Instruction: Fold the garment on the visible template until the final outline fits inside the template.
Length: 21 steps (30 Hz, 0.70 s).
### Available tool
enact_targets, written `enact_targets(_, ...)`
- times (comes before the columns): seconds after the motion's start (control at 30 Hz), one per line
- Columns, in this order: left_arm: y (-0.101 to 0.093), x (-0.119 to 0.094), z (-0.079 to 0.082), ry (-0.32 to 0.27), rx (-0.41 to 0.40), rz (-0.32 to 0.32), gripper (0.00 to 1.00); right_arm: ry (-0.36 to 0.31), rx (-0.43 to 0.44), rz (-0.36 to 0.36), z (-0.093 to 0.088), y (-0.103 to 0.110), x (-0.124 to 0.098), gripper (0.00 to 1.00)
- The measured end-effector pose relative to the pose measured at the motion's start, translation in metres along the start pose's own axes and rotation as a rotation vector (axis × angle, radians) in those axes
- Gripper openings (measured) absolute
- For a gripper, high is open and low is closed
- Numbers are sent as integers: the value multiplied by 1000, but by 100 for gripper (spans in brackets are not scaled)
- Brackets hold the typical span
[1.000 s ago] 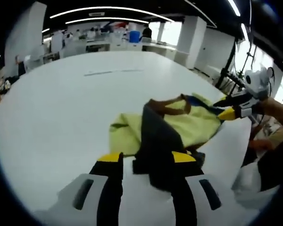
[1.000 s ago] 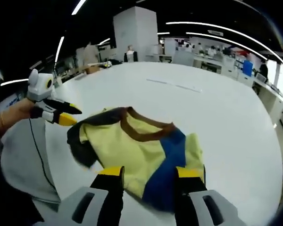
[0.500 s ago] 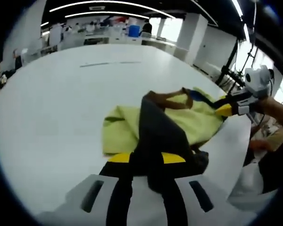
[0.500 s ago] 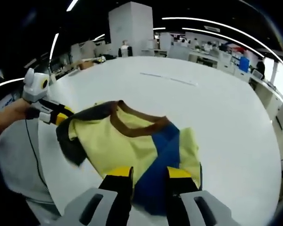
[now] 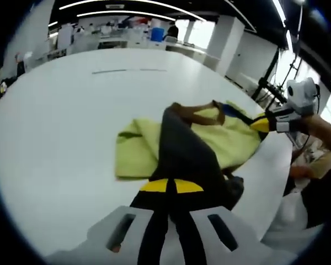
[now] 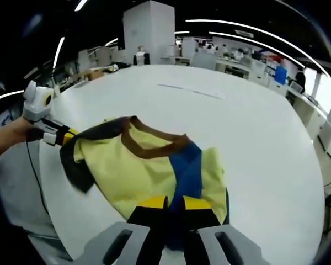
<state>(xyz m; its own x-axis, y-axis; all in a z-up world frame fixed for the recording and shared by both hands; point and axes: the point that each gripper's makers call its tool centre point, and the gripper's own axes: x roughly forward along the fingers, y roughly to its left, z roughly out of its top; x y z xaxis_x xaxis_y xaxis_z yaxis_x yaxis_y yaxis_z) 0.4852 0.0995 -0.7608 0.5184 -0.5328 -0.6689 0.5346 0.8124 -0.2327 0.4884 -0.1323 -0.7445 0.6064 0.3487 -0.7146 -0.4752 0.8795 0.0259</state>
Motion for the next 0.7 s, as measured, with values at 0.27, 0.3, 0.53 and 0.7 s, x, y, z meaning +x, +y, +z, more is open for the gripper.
enact_targets(0.27,1,-3,1,-8,5,13,0,-4,8,-17,-1,-4,-6,0)
enact_targets(0.3,0,-4,1,-10,9,14,0,-4,4,-18,-1,-4,-7,0)
enact_targets(0.53,0,-12,6,-28,2,29,0,-19,-18,-21,5,-3,-13,0)
enact_targets(0.7,-2,-21,15,-65,8,40,0,-29,-32,-19,11,-4,-21,0)
